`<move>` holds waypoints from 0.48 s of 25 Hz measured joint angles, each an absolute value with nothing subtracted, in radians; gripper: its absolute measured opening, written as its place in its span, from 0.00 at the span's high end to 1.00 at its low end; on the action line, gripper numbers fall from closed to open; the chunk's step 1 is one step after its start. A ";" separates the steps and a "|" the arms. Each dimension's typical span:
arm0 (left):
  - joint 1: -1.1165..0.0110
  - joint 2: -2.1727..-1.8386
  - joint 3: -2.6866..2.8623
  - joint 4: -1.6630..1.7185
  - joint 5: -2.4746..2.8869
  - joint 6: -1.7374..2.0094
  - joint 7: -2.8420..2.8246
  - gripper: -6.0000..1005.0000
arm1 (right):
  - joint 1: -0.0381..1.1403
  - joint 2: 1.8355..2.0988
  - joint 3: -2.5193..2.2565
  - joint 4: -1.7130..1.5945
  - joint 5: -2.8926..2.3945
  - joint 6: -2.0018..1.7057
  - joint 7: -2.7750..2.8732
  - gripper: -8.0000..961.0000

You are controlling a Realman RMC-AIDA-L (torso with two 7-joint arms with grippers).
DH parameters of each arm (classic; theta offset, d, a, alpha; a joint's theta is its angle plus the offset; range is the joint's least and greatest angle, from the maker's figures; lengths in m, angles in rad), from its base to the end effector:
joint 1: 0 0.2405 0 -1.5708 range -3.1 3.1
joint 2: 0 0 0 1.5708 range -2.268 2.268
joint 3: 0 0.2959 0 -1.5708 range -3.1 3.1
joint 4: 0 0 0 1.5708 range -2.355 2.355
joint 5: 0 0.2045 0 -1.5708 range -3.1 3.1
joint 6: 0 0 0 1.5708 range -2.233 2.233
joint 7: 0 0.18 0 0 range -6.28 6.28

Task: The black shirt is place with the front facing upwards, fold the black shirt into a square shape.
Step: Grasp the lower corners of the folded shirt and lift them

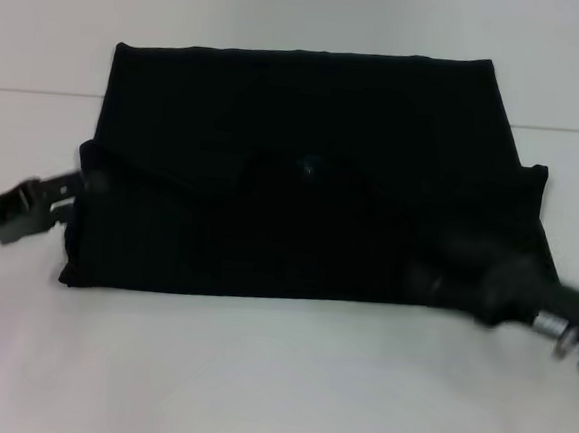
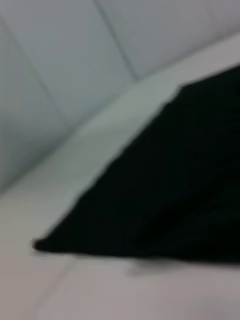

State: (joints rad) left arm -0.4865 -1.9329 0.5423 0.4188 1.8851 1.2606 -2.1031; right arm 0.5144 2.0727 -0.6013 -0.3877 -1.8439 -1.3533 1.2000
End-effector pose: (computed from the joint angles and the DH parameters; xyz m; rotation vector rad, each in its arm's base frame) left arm -0.3683 0.3861 0.0111 -1.8539 -1.7759 -0.9301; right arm 0.3059 0.3645 -0.0680 -2.4384 0.7861 0.8036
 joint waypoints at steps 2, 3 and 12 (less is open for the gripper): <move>-0.486 -1.931 0.551 0.452 1.955 1.251 -2.143 0.08 | 0.512 2.087 -0.626 -0.383 -1.891 -1.369 1.140 0.02; -0.486 -1.932 0.551 0.462 1.974 1.244 -2.152 0.08 | 0.511 2.092 -0.640 -0.373 -1.905 -1.376 1.106 0.02; -0.494 -1.935 0.560 0.472 2.044 1.210 -2.177 0.08 | 0.508 2.095 -0.734 -0.294 -1.916 -1.383 0.964 0.01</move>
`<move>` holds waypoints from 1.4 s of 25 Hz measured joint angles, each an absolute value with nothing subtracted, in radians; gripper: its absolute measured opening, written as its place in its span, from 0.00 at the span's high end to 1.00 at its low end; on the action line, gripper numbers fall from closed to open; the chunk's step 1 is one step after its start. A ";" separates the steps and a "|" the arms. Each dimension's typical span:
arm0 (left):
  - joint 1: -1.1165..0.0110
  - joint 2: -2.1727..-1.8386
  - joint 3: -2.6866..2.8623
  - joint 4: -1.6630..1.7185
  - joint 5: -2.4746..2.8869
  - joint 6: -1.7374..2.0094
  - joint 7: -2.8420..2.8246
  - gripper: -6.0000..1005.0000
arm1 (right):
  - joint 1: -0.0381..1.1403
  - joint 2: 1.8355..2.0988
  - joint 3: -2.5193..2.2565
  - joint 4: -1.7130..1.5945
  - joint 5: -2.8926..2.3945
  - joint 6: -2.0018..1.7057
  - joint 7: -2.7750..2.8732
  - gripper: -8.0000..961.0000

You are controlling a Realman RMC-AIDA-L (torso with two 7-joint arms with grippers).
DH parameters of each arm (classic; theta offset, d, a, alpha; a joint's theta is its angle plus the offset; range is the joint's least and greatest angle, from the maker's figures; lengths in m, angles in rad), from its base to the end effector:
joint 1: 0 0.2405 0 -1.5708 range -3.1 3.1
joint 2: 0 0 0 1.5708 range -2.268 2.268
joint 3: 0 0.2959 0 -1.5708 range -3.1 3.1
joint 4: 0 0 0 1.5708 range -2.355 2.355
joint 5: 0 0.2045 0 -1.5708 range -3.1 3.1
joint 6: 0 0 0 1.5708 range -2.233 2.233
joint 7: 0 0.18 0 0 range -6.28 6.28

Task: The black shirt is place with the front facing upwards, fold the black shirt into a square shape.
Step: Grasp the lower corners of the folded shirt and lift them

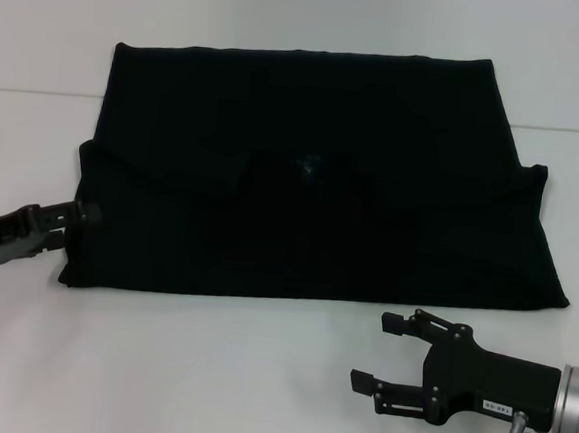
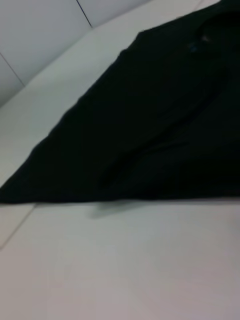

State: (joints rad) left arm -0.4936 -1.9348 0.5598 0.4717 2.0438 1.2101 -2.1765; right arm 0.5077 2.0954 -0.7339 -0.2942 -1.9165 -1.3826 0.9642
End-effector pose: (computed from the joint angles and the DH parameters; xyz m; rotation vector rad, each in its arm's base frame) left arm -0.3843 0.3832 0.0057 -1.8686 -1.8029 -0.7120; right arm 0.3005 0.3175 -0.1195 -2.7131 0.5411 0.6891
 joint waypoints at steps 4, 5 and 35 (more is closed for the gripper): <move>-0.498 -1.935 0.574 0.471 2.048 1.216 -2.183 0.08 | 0.508 2.095 -0.729 -0.286 -1.914 -1.375 0.963 0.01; -0.499 -1.936 0.583 0.471 2.048 1.218 -2.183 0.08 | 0.508 2.095 -0.728 -0.285 -1.914 -1.374 0.963 0.01; -0.519 -1.949 0.702 0.478 2.074 1.203 -2.177 0.44 | 0.510 2.097 -0.724 -0.271 -1.892 -1.372 0.970 0.01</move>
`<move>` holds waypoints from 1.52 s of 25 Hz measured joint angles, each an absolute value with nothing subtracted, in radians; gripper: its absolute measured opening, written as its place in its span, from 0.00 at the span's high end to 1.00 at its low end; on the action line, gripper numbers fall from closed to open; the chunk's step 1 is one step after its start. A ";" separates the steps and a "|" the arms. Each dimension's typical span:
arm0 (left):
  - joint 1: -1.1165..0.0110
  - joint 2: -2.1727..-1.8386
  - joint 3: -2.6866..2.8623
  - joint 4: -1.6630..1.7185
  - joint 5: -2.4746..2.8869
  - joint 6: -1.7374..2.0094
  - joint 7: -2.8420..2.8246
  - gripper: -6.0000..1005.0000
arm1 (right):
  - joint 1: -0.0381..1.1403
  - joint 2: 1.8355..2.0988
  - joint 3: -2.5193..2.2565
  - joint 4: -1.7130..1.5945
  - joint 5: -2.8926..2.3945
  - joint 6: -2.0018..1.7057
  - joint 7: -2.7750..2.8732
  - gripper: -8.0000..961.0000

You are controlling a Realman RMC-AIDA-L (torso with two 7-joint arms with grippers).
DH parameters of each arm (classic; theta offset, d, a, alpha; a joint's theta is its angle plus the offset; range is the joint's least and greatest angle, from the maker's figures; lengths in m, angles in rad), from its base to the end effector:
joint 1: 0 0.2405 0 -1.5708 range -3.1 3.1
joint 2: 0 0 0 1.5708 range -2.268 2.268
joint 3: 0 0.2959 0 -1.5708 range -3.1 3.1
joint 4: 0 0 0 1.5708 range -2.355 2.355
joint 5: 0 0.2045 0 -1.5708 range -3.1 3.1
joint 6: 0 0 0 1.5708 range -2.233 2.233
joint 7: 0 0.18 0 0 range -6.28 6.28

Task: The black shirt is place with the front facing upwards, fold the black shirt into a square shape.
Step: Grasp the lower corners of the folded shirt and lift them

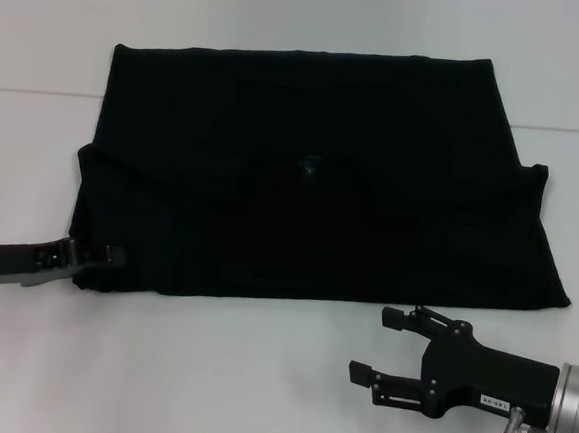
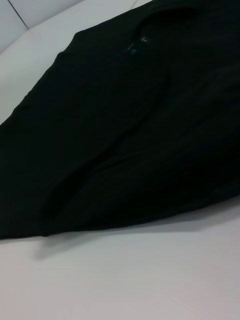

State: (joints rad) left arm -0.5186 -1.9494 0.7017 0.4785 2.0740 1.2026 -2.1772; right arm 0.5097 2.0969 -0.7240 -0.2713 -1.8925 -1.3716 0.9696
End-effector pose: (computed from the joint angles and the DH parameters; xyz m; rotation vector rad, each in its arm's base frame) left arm -0.3717 0.3802 -0.0223 -2.0320 -1.7773 -0.5434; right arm 0.2995 0.3191 -0.1208 -2.6815 0.5858 0.7166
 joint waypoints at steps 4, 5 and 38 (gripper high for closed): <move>-0.520 -1.949 0.702 0.482 2.074 1.202 -2.177 0.60 | 0.508 2.097 -0.724 -0.271 -1.885 -1.370 0.971 0.01; -0.520 -1.949 0.702 0.482 2.074 1.202 -2.176 0.64 | 0.508 2.097 -0.724 -0.271 -1.885 -1.370 0.973 0.01; -0.543 -1.938 0.702 0.486 2.074 1.206 -2.169 0.95 | 0.792 1.903 -0.688 -0.697 -2.630 -1.292 2.546 0.02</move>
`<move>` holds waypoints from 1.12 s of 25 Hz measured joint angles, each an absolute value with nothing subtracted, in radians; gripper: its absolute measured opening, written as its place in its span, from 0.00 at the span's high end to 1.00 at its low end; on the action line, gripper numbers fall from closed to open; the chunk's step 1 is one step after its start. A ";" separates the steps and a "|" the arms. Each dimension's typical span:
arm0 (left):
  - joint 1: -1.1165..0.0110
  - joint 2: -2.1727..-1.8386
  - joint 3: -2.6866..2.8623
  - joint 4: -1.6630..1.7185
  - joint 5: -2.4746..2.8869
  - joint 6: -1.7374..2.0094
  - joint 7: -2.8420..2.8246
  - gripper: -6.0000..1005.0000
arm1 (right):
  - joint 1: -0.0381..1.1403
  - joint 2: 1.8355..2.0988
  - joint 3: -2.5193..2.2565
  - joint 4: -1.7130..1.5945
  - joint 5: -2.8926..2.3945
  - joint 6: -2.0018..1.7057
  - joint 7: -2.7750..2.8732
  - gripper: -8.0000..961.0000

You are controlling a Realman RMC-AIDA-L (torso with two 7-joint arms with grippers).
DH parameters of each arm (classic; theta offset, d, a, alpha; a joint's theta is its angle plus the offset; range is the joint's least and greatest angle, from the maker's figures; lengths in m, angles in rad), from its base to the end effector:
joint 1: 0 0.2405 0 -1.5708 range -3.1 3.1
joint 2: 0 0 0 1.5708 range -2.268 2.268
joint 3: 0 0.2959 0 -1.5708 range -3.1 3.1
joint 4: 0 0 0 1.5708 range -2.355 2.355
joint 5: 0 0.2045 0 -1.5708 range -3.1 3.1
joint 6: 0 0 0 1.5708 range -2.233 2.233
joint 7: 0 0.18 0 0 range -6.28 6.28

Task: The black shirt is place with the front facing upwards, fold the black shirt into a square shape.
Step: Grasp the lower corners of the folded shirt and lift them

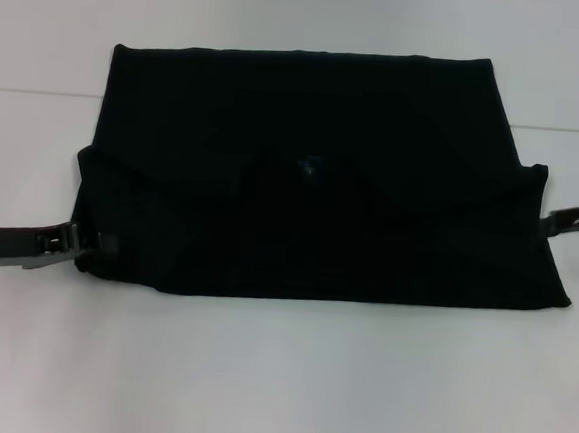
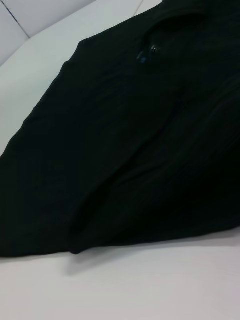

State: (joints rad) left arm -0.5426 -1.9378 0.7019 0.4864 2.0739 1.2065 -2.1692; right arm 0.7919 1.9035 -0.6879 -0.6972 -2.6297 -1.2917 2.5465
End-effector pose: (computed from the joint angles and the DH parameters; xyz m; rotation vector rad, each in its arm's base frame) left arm -0.3640 0.3915 -0.0149 -2.0619 -1.7284 -0.5429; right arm 0.3181 0.4584 0.0324 -2.0710 1.6058 0.0126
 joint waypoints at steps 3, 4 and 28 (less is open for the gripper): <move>-0.542 -1.937 0.700 0.486 2.074 1.206 -2.166 0.95 | 0.816 1.905 -0.701 -0.623 -2.635 -1.239 2.543 0.02; -0.542 -1.936 0.698 0.486 2.074 1.206 -2.164 0.95 | 0.820 1.906 -0.707 -0.606 -2.635 -1.223 2.543 0.02; -0.548 -1.939 0.695 0.486 2.068 1.201 -2.161 0.95 | 0.845 1.953 -0.745 -0.548 -2.636 -1.162 2.537 0.05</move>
